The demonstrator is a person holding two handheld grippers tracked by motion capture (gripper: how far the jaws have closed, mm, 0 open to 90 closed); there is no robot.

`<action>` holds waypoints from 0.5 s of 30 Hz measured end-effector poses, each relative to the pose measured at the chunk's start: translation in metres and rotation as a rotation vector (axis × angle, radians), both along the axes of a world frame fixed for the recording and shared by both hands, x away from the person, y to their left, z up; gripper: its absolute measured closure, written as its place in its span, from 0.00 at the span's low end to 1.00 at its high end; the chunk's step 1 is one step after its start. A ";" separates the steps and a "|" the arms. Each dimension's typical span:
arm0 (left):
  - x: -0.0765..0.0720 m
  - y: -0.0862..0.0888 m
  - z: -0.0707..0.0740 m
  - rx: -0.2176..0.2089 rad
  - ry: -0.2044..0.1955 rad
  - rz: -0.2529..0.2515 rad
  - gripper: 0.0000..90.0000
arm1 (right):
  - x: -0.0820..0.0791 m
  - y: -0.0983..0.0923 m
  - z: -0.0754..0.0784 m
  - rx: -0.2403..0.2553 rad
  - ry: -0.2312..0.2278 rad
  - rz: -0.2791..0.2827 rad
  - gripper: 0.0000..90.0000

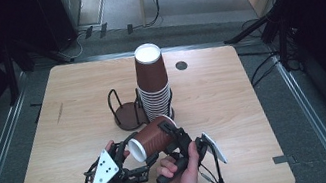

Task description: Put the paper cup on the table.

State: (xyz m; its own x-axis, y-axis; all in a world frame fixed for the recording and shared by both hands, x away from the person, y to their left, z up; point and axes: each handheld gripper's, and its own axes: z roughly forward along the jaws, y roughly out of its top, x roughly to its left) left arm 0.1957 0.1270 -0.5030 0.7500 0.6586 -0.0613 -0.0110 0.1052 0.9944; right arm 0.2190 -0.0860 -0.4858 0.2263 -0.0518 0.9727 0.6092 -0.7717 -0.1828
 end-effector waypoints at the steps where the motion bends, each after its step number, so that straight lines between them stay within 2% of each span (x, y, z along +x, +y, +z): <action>1: 0.000 0.000 0.000 0.000 0.000 0.000 0.23 | 0.000 0.000 0.000 0.000 0.000 0.000 0.10; 3: -0.001 0.000 0.002 0.004 0.026 0.005 0.20 | -0.001 0.001 0.001 0.006 -0.011 0.004 0.11; 5: -0.003 -0.002 0.003 0.012 0.027 0.006 0.10 | -0.002 0.001 0.002 0.009 -0.028 0.000 0.11; 8: -0.006 -0.004 0.005 0.020 0.036 0.012 0.10 | -0.003 0.001 0.005 0.007 -0.041 -0.002 0.11; 10: -0.009 -0.008 0.006 0.038 0.051 0.035 0.09 | -0.002 -0.001 0.007 0.003 -0.063 -0.016 0.11; 12: -0.009 -0.008 0.006 0.045 0.062 0.040 0.01 | -0.002 -0.002 0.009 0.002 -0.082 -0.025 0.11; 13: -0.009 -0.007 0.006 0.044 0.067 0.043 0.00 | -0.002 -0.003 0.010 -0.010 -0.094 -0.028 0.11; 15: -0.009 -0.006 0.006 0.042 0.078 0.047 0.00 | -0.002 -0.004 0.012 -0.002 -0.114 -0.036 0.11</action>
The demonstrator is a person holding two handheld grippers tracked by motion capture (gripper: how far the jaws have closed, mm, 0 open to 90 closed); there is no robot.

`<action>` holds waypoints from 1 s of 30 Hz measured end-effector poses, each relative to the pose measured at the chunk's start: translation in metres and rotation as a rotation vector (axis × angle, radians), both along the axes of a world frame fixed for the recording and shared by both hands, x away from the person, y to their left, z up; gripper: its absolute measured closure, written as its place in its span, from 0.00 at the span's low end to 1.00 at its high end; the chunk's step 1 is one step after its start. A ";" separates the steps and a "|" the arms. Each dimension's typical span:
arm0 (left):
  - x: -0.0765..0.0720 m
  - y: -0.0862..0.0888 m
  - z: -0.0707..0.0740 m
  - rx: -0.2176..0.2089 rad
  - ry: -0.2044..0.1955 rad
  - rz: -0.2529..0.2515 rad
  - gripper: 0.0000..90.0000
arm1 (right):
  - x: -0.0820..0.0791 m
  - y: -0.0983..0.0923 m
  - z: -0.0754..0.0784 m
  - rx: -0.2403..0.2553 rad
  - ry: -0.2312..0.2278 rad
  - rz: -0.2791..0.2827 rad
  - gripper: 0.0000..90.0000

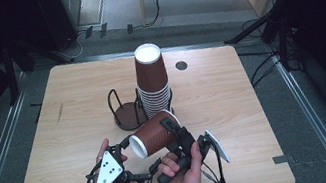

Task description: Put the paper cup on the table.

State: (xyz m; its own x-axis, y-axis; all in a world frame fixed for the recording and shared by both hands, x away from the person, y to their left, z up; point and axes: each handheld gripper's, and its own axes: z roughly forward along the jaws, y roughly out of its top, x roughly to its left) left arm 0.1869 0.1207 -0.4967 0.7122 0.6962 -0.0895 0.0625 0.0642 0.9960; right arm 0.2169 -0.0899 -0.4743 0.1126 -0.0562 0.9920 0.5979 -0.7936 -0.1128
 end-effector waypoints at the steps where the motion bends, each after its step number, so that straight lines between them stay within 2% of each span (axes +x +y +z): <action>1: 0.000 0.000 0.000 -0.004 0.009 0.007 0.00 | 0.000 -0.001 0.001 0.004 -0.005 -0.003 0.11; 5: 0.001 0.003 0.000 -0.009 0.018 0.005 0.00 | 0.000 -0.002 0.004 -0.007 -0.030 -0.016 0.11; 8: 0.002 0.006 -0.001 -0.012 0.029 0.011 0.00 | 0.000 -0.005 0.007 -0.022 -0.073 -0.037 0.11; 12: 0.002 0.009 -0.003 -0.002 0.036 0.023 0.00 | 0.000 -0.009 0.009 -0.041 -0.122 -0.065 0.12; 17: 0.002 0.014 -0.008 0.011 0.052 0.035 0.00 | 0.002 -0.015 0.014 -0.077 -0.158 -0.084 0.12; 21: 0.003 0.018 -0.012 0.017 0.064 0.047 0.00 | 0.002 -0.017 0.018 -0.126 -0.190 -0.093 0.12; 22: 0.003 0.018 -0.012 0.017 0.064 0.047 0.00 | 0.002 -0.017 0.018 -0.126 -0.190 -0.093 0.12; 23: 0.003 0.021 -0.013 0.012 0.076 0.059 0.00 | 0.003 -0.018 0.019 -0.158 -0.202 -0.098 0.12; 26: 0.003 0.024 -0.016 0.013 0.085 0.068 0.00 | 0.003 -0.018 0.021 -0.173 -0.207 -0.100 0.12; 30: 0.003 0.031 -0.024 0.034 0.104 0.088 0.00 | 0.006 -0.021 0.024 -0.242 -0.228 -0.110 0.12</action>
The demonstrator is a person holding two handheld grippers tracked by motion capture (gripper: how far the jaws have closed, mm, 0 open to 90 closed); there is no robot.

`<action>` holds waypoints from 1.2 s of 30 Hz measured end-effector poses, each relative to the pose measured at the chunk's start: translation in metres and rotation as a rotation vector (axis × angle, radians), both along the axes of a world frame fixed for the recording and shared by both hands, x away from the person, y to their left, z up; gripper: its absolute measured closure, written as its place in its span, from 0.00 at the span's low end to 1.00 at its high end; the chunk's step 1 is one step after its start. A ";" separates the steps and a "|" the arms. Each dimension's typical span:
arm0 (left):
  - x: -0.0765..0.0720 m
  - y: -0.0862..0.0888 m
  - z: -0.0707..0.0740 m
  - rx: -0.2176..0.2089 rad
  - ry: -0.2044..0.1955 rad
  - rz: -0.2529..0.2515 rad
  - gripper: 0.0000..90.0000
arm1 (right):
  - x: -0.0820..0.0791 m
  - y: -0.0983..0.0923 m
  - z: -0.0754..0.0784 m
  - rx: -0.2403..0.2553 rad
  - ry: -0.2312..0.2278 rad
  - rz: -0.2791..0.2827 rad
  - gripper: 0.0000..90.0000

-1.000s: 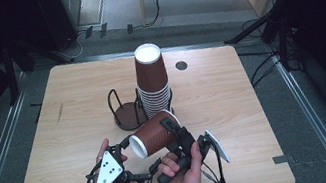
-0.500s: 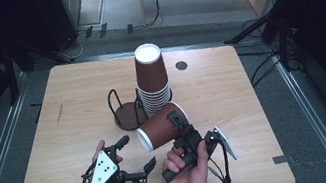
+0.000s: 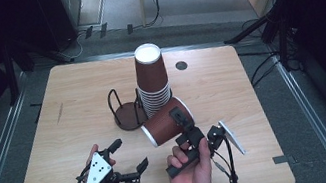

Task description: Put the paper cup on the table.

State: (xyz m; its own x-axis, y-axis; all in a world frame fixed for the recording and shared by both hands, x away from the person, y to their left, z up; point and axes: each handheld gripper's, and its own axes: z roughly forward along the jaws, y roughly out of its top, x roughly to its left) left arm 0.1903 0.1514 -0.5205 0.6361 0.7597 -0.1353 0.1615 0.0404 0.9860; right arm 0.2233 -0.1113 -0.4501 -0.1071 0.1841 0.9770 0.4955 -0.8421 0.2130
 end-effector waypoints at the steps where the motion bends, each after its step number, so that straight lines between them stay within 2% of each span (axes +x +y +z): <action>1: 0.000 0.002 -0.002 0.004 0.005 0.007 0.00 | 0.001 0.000 0.000 -0.002 -0.003 -0.005 0.12; 4: 0.002 0.007 -0.007 0.023 0.012 0.028 0.00 | 0.002 -0.003 0.000 -0.030 -0.007 -0.011 0.12; 14: 0.004 0.024 -0.017 0.028 0.036 0.080 0.00 | 0.005 -0.009 -0.001 -0.117 -0.038 -0.049 0.12; 18: 0.005 0.032 -0.019 0.025 0.045 0.105 0.00 | 0.004 -0.010 0.001 -0.156 -0.065 -0.048 0.12; 19: 0.005 0.037 -0.020 0.028 0.051 0.118 0.00 | 0.004 -0.010 0.002 -0.184 -0.083 -0.058 0.12; 23: 0.006 0.047 -0.022 0.033 0.056 0.146 0.00 | 0.004 -0.014 0.003 -0.196 -0.111 -0.073 0.12; 27: 0.007 0.056 -0.021 0.015 0.064 0.170 0.00 | 0.006 -0.016 0.003 -0.247 -0.116 -0.075 0.12; 31: 0.006 0.068 -0.023 0.026 0.063 0.198 0.00 | 0.009 -0.020 0.005 -0.315 -0.126 -0.085 0.12; 36: 0.007 0.081 -0.023 0.005 0.069 0.239 0.00 | 0.013 -0.025 0.007 -0.376 -0.140 -0.103 0.12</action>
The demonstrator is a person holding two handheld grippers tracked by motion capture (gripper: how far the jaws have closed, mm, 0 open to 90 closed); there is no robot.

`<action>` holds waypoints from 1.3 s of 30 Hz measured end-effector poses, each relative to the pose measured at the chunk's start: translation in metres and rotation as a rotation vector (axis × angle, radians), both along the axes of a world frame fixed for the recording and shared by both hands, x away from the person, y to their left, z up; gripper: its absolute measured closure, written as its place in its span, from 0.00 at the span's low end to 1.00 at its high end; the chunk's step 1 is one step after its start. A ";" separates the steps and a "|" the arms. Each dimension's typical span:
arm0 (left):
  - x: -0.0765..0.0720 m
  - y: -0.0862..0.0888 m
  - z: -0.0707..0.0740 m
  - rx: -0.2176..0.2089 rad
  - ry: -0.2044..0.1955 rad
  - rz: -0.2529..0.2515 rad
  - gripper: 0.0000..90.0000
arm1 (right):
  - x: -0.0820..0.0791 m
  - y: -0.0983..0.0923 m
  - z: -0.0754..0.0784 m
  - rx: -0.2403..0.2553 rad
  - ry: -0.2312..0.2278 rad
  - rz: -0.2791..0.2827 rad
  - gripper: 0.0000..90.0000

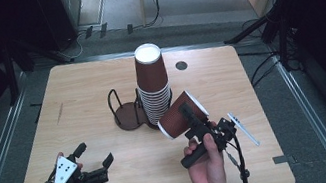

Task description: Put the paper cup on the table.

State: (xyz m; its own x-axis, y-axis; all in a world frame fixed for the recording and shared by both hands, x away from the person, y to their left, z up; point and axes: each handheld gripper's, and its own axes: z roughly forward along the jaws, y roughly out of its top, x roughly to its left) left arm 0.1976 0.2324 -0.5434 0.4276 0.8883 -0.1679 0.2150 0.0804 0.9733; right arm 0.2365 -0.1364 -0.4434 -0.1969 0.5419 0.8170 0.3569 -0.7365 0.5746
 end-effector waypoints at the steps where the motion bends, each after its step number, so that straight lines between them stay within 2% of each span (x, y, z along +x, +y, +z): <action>1: 0.000 0.002 -0.001 0.003 0.005 0.007 0.00 | 0.001 -0.001 0.000 -0.013 0.000 -0.004 0.12; 2: 0.000 0.002 -0.001 0.003 0.005 0.007 0.00 | 0.001 -0.001 0.000 -0.013 0.000 -0.004 0.12; 6: -0.003 0.012 -0.005 0.023 0.018 0.021 0.00 | 0.004 -0.007 -0.001 -0.074 -0.025 -0.033 0.12; 7: -0.003 0.012 -0.005 0.023 0.018 0.021 0.00 | 0.004 -0.007 -0.001 -0.074 -0.025 -0.033 0.12; 8: -0.003 0.018 -0.006 0.016 0.022 0.044 0.00 | 0.005 -0.009 -0.001 -0.121 -0.052 -0.065 0.12; 9: -0.002 0.021 -0.006 0.015 0.028 0.066 0.00 | 0.006 -0.010 0.000 -0.138 -0.057 -0.072 0.12; 10: -0.002 0.021 -0.006 0.015 0.028 0.066 0.00 | 0.006 -0.010 0.000 -0.138 -0.057 -0.072 0.12; 11: -0.001 0.026 -0.007 0.003 0.036 0.086 0.00 | 0.006 -0.012 0.001 -0.189 -0.086 -0.109 0.12; 12: -0.001 0.029 -0.008 0.007 0.036 0.096 0.00 | 0.007 -0.012 0.001 -0.212 -0.095 -0.117 0.12; 13: -0.001 0.029 -0.008 0.007 0.036 0.096 0.00 | 0.007 -0.012 0.001 -0.212 -0.095 -0.117 0.12; 14: 0.000 0.033 -0.010 0.016 0.045 0.107 0.00 | 0.007 -0.014 0.001 -0.255 -0.130 -0.148 0.12; 15: 0.000 0.033 -0.010 0.016 0.045 0.107 0.00 | 0.007 -0.014 0.001 -0.255 -0.130 -0.148 0.12; 16: 0.001 0.038 -0.010 0.013 0.039 0.127 0.00 | 0.009 -0.015 0.001 -0.303 -0.156 -0.176 0.12; 17: 0.001 0.038 -0.010 0.013 0.039 0.127 0.00 | 0.009 -0.015 0.001 -0.303 -0.156 -0.176 0.12; 18: 0.001 0.041 -0.010 0.018 0.033 0.138 0.00 | 0.010 -0.017 0.001 -0.355 -0.176 -0.197 0.12; 20: 0.001 0.045 -0.010 0.021 0.033 0.143 0.00 | 0.012 -0.018 0.000 -0.405 -0.185 -0.215 0.12; 22: 0.002 0.049 -0.010 0.018 0.034 0.150 0.00 | 0.014 -0.018 -0.002 -0.479 -0.203 -0.240 0.12; 23: 0.002 0.051 -0.010 0.011 0.034 0.150 0.00 | 0.016 -0.019 -0.004 -0.521 -0.206 -0.251 0.12; 24: 0.002 0.053 -0.010 0.002 0.036 0.145 0.00 | 0.017 -0.020 -0.006 -0.537 -0.202 -0.254 0.12; 28: 0.003 0.055 -0.010 -0.020 0.046 0.151 0.00 | 0.023 -0.027 -0.012 -0.563 -0.181 -0.282 0.12; 30: 0.003 0.056 -0.010 -0.022 0.049 0.153 0.00 | 0.026 -0.029 -0.017 -0.611 -0.174 -0.304 0.12; 31: 0.003 0.056 -0.010 -0.028 0.050 0.153 0.00 | 0.026 -0.029 -0.017 -0.611 -0.174 -0.304 0.12; 32: 0.003 0.056 -0.010 -0.027 0.057 0.157 0.00 | 0.031 -0.033 -0.024 -0.656 -0.170 -0.323 0.12; 39: 0.005 0.057 -0.010 -0.035 0.081 0.180 0.00 | 0.046 -0.046 -0.041 -0.738 -0.149 -0.354 0.12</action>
